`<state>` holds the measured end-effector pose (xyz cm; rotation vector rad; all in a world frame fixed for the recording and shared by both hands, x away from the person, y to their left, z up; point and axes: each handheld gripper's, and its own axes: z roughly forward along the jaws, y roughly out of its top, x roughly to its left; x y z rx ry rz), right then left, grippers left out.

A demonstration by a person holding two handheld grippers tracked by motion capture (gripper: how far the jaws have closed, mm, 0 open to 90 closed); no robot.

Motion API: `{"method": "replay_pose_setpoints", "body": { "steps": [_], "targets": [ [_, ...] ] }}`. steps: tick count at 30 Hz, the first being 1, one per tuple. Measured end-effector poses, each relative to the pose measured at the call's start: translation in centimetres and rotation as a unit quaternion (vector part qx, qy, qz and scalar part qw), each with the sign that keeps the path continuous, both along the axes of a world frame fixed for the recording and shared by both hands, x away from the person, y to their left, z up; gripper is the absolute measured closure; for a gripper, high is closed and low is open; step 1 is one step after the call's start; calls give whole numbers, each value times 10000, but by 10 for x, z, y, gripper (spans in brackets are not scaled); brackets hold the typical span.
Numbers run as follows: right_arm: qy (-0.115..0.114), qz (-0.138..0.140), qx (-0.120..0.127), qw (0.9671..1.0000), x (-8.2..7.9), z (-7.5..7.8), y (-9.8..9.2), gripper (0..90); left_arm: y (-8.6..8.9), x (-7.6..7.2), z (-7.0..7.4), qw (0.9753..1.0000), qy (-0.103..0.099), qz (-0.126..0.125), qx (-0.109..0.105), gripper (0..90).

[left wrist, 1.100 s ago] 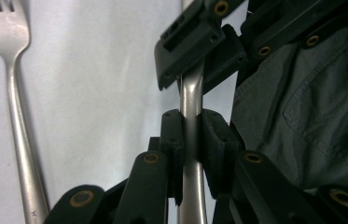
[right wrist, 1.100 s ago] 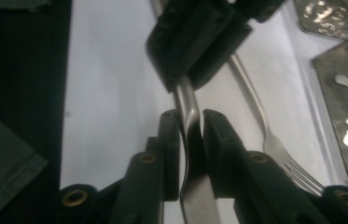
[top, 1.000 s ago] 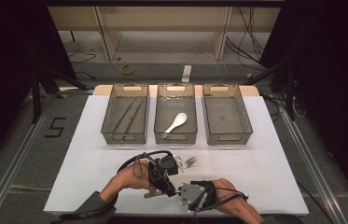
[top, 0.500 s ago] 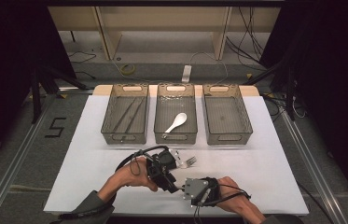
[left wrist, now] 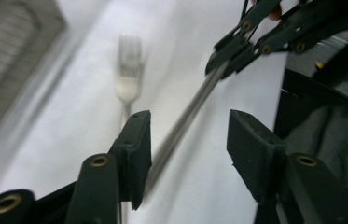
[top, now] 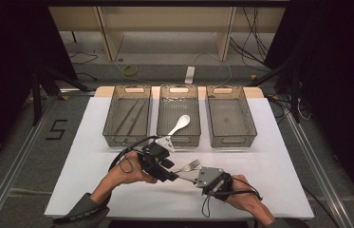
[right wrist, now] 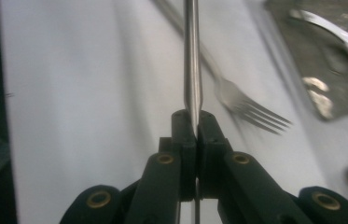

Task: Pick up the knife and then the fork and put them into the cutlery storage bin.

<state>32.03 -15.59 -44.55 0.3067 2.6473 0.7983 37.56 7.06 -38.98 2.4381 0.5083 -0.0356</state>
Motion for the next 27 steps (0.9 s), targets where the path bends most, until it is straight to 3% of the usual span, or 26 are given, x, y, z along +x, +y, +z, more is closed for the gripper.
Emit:
{"method": "replay_pose_setpoints", "body": {
  "steps": [2, 4, 6, 9, 14, 19, 23, 27],
  "targets": [
    [64, -177, 99, 9998, 6, 4, -8, 889, 7, 2, 3, 9995, -191, 209, -130, 447],
    [42, -295, 129, 9995, 12, 8, -16, 890, 13, 1, 5, 9988, -254, 346, -223, 413],
    [51, -492, 155, 9987, 18, 11, -23, 890, 19, -1, 8, 9969, -505, 474, -368, 365],
    [71, -650, 213, 9976, 26, 14, -33, 890, 26, -1, 13, 9936, -692, 696, -555, 317],
    [25, -970, 201, 9951, 36, 18, -48, 890, 39, -2, 12, 9906, -735, 931, -685, 257],
    [76, -1383, 391, 9896, 51, 29, -64, 889, 58, -7, -2, 9859, -746, 1256, -813, 214],
    [133, -1644, 600, 9845, 66, 39, -71, 889, 75, -12, -14, 9787, -798, 1616, -983, 198],
    [236, -1956, 820, 9770, 85, 52, -77, 889, 85, -17, -21, 9727, -840, 1847, -1125, 198]
  ]
}}
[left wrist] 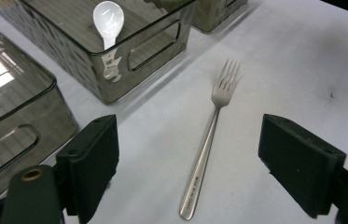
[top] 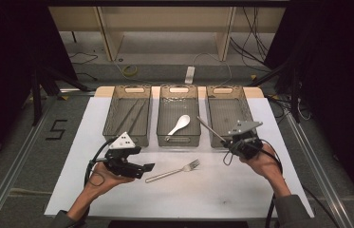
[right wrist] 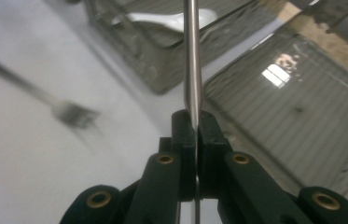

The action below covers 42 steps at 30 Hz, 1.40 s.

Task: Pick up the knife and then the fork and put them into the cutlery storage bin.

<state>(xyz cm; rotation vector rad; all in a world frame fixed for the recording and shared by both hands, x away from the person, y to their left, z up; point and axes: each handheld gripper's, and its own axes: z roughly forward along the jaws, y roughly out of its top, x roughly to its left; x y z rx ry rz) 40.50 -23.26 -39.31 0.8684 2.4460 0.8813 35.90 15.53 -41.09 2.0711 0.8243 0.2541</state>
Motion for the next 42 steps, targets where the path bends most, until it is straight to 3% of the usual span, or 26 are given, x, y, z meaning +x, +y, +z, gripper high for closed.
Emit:
{"method": "replay_pose_setpoints", "body": {
  "steps": [3, 10, 15, 21, 29, 39, 42],
  "targets": [
    [50, -227, 195, 9995, 17, 11, -3, 889, 3, -3, -2, 9999, -144, 65, 52, 198],
    [119, -636, 430, 9970, 55, 31, -9, 889, 11, -6, -6, 9993, -187, 208, -257, 185],
    [180, -901, 381, 9950, 79, 35, -9, 889, 10, -9, -9, 9996, -204, 165, -137, 184],
    [266, -1226, 343, 9915, 105, 32, -12, 889, 10, -12, -8, 9987, -387, 246, -239, 184],
    [460, -1569, 315, 9860, 134, 23, -12, 888, 7, -12, -11, 9991, -304, 231, -205, 176],
    [718, -1862, 119, 9798, 148, 3, -11, 886, 4, -14, -11, 9993, -260, 189, -169, 171],
    [821, -1917, 72, 9780, 150, -3, -9, 884, 4, -15, -11, 9993, -236, 187, -242, 167]
  ]
}}
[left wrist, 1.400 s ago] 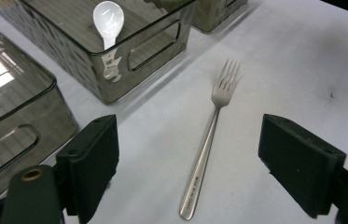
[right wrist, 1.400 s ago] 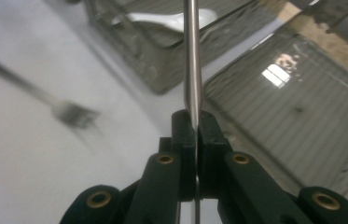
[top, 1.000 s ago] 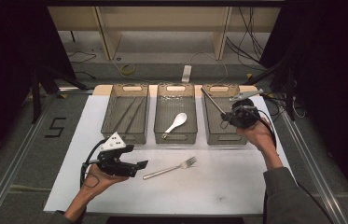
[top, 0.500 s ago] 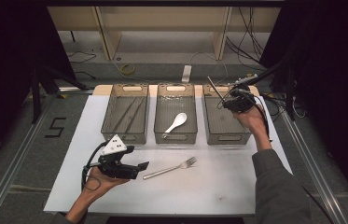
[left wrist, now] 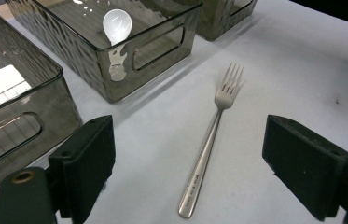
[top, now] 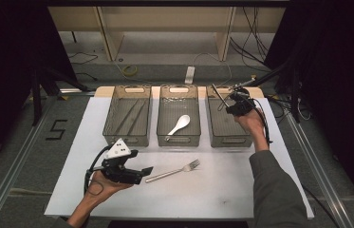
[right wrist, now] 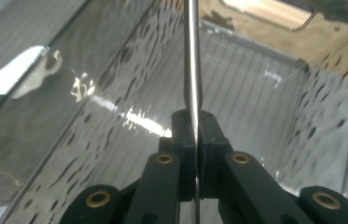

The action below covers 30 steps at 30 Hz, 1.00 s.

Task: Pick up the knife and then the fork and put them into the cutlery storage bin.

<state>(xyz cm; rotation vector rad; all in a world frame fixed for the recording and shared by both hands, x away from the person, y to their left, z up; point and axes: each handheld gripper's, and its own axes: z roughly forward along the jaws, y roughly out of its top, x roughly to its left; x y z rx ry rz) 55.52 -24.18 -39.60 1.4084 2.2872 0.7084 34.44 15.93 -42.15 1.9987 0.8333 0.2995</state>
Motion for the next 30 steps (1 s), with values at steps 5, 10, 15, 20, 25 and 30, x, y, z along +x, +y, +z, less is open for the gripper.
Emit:
{"method": "replay_pose_setpoints", "body": {
  "steps": [5, 10, 15, 20, 25, 30],
  "targets": [
    [134, -100, -33, 9999, 3, -8, 5, 817, 1, 1, 1, 10000, 14, 19, -58, 158],
    [-17, -20, 373, 9993, 1, 2, 6, 690, 0, 0, 1, 10000, -17, 20, -33, 158],
    [-212, 112, 489, 9985, -9, 15, 5, 550, 0, 1, 0, 10000, 49, 10, -15, 158],
    [-232, 268, 745, 9966, -23, 24, 3, 405, -1, 2, -1, 9999, 122, 14, 2, 157],
    [-458, 626, 953, 9924, -45, 33, 7, 346, -1, 3, -2, 9998, 198, 21, 79, 157],
    [-608, 1041, 1183, 9856, -78, 35, 13, 325, -2, 5, -3, 9993, 314, -1, 213, 157]
  ]
}}
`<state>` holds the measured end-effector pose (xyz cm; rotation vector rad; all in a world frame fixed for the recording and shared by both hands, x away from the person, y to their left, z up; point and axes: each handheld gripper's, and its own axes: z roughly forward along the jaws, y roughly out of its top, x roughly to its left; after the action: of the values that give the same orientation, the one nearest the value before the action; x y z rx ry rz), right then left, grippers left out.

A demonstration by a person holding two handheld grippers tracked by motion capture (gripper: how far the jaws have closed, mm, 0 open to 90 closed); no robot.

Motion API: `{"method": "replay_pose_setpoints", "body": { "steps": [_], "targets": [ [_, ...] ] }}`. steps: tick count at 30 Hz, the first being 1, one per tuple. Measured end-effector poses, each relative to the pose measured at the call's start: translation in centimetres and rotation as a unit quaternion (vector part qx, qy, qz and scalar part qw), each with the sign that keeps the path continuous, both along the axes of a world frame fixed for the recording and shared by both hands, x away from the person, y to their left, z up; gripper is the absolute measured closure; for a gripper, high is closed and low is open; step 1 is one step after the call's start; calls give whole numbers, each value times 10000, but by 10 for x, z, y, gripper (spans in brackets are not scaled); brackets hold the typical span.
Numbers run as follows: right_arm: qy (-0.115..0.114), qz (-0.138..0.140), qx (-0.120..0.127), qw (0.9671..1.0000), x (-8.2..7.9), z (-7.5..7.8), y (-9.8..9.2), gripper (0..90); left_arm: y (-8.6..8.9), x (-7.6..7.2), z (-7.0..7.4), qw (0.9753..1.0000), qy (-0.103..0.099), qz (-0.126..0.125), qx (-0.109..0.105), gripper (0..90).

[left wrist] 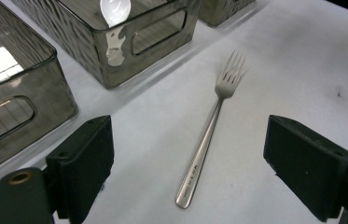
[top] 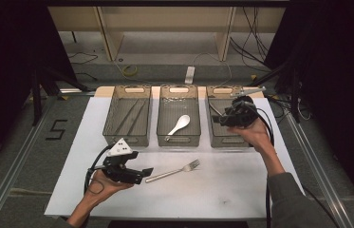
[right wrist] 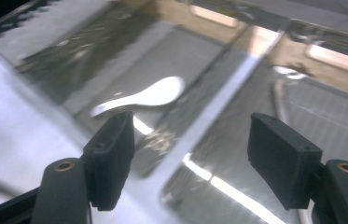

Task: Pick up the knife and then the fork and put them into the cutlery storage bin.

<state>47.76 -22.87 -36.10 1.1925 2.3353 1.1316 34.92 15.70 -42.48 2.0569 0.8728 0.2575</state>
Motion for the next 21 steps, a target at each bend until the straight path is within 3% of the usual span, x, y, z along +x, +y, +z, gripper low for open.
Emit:
{"method": "replay_pose_setpoints", "body": {
  "steps": [5, 10, 16, 21],
  "targets": [
    [-105, 361, 219, 9991, -35, -4, 5, 310, -5, 0, -2, 9998, 136, -67, 147, 158],
    [-195, 525, 334, 9979, -63, -13, 5, 305, -8, 1, -2, 9992, 166, -113, 348, 159],
    [-227, 601, 423, 9970, -84, -30, 1, 304, -14, 5, -2, 9976, 313, -211, 575, 167],
    [-225, 689, 427, 9965, -97, -39, 1, 295, -22, 12, -3, 9938, 595, -332, 880, 181]
  ]
}}
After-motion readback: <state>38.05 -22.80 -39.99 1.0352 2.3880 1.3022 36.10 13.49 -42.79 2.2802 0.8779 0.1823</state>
